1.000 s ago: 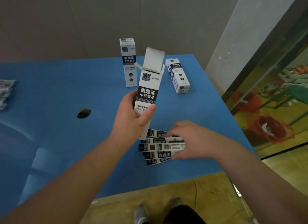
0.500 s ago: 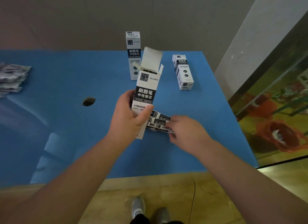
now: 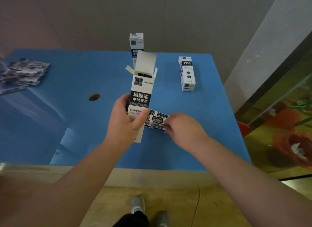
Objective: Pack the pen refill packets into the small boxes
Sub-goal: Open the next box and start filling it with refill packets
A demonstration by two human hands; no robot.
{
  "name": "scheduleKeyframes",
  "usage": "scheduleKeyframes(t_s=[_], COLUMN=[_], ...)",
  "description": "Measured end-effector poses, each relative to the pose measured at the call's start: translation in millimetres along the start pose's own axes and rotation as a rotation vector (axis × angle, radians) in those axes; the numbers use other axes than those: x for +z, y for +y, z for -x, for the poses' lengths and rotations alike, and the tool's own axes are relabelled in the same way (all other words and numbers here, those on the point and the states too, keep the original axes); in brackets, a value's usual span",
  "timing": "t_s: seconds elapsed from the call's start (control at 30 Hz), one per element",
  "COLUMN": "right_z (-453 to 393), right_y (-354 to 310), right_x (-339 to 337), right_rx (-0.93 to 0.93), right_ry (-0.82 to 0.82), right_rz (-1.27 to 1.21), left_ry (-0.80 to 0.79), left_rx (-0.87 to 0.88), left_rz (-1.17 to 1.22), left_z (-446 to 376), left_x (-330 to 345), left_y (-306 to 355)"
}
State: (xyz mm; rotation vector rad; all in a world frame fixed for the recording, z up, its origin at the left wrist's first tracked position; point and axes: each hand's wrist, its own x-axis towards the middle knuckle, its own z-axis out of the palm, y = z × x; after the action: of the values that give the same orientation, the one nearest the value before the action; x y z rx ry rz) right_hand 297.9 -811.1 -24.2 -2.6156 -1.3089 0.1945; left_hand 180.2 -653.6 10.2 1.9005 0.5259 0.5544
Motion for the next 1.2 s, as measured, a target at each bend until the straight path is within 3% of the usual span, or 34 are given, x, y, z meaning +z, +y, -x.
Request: scheduleKeyframes(t_s=[0.23, 0.4, 0.5, 0.63, 0.9, 1.03, 1.2], right_z=[2, 1, 4, 17, 48, 51, 38], right_y=[4, 9, 7, -3, -13, -21, -31], right_x=[-12, -27, -44, -62, -96, -106, -104], right_rx=[-0.007, 0.083, 0.205, 0.372, 0.321, 0.281, 0.272], right_ry=[0.063, 0.170, 0.221, 0.288, 0.398, 0.514, 0.594], right_rz=[0.004, -0.159, -0.369, -0.991, -1.567, -1.660, -1.554], left_ry=[0.024, 0.067, 0.064, 0.058, 0.036, 0.034, 0.006], left_rx=[-0.034, -0.068, -0.077, -0.055, -0.026, 0.010, 0.102], left_rz=[-0.023, 0.034, 0.065, 0.069, -0.035, -0.093, -0.123], left_z=[13, 15, 15, 13, 0, 1, 6], left_x=[-5, -3, -2, 0, 1, 1, -1], left_y=[-12, -13, -15, -20, -35, -42, -43])
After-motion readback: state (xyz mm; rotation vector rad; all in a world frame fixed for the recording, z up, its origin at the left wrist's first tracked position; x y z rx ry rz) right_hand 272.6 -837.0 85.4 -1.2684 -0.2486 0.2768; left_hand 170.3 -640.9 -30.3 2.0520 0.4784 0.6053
